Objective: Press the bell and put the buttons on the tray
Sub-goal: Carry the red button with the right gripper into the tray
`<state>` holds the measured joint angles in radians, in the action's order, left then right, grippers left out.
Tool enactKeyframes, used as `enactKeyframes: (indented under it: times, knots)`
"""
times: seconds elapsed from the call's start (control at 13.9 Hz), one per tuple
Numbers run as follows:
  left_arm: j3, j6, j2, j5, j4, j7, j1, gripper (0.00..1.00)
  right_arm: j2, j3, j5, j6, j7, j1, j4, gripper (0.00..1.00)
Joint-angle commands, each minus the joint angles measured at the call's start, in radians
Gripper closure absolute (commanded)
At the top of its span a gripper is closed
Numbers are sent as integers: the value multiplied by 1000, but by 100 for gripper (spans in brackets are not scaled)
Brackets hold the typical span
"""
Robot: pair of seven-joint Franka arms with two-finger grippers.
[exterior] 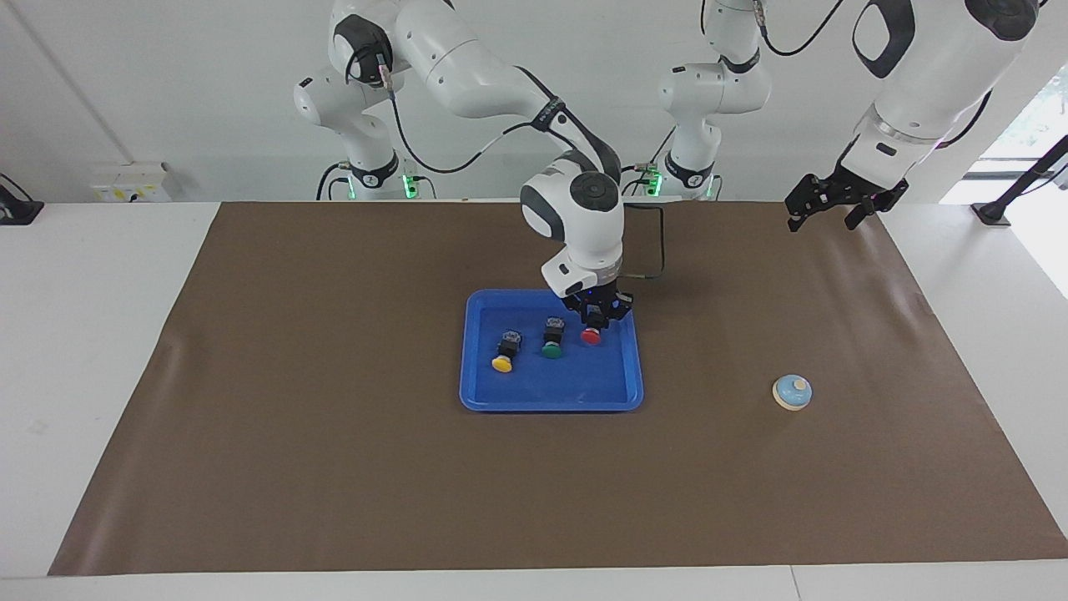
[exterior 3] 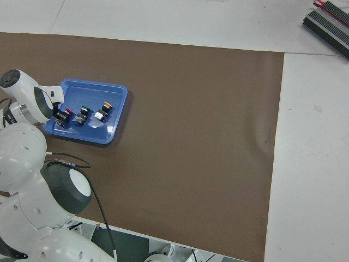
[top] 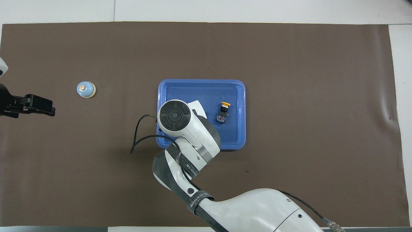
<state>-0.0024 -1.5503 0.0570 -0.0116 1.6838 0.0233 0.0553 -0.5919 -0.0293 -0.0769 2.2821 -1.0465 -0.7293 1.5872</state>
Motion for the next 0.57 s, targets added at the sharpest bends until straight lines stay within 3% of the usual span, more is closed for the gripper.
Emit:
enactKeyframes:
  times: [0.0, 0.07, 0.14, 0.5]
  knots:
    - [-1, 1, 24, -10, 19, 1, -6, 0, 17, 5, 11, 14, 8, -5, 25, 100]
    - [-1, 1, 24, -8, 19, 1, -6, 0, 17, 5, 9, 14, 6, -6, 25, 22]
    - [-1, 1, 24, -8, 19, 1, -6, 0, 18, 5, 8, -1, 3, -10, 16, 0]
    - [-1, 1, 24, -8, 19, 1, -8, 0, 50, 22, 8, -205, -18, 37, -96, 0]
